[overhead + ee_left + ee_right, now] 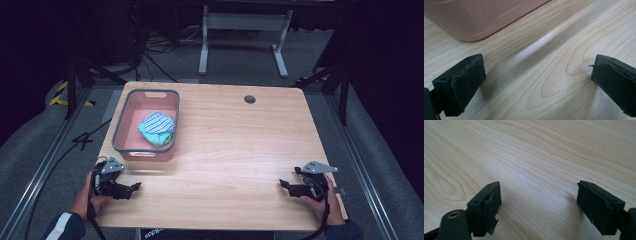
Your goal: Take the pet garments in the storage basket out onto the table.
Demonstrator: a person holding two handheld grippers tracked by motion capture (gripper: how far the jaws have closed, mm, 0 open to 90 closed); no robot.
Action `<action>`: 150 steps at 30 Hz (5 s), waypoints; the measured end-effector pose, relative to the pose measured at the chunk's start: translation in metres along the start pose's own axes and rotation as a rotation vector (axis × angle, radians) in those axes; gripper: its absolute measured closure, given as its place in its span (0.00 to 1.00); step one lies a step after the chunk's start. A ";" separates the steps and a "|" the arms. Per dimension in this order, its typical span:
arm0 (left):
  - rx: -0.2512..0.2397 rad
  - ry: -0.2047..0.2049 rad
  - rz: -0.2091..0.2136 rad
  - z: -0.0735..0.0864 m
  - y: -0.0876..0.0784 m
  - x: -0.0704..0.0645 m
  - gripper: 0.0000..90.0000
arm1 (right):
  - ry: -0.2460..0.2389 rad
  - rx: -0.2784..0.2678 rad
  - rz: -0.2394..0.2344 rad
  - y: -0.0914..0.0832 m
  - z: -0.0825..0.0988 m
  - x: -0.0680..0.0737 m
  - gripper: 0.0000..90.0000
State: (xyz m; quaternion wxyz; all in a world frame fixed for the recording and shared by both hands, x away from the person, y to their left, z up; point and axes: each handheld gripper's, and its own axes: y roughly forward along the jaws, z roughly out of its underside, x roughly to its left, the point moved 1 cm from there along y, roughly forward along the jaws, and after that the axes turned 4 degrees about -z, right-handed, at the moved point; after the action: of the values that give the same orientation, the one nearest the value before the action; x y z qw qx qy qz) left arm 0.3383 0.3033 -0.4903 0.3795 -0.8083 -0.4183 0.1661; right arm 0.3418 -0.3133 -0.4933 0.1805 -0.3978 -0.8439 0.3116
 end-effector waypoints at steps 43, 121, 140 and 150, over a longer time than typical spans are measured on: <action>-0.060 0.067 -0.001 -0.016 -0.042 0.005 0.25 | 0.000 -0.001 0.002 0.000 0.000 0.000 0.22; 0.225 0.158 -0.014 -0.180 0.057 0.053 0.22 | 0.002 -0.002 0.006 0.000 0.000 0.000 0.22; 0.437 0.133 -0.038 -0.187 0.108 0.056 0.16 | -0.003 -0.002 0.004 0.000 0.000 0.000 0.23; 0.456 0.085 0.025 -0.188 0.106 0.057 0.37 | -0.002 -0.002 0.004 0.000 0.000 0.000 0.23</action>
State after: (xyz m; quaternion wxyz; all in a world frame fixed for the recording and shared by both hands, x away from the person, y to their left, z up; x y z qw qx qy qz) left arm 0.5408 0.2217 -0.4442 0.5674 -0.7132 -0.3435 0.2269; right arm 0.3412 -0.3132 -0.4935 0.1786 -0.3994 -0.8435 0.3115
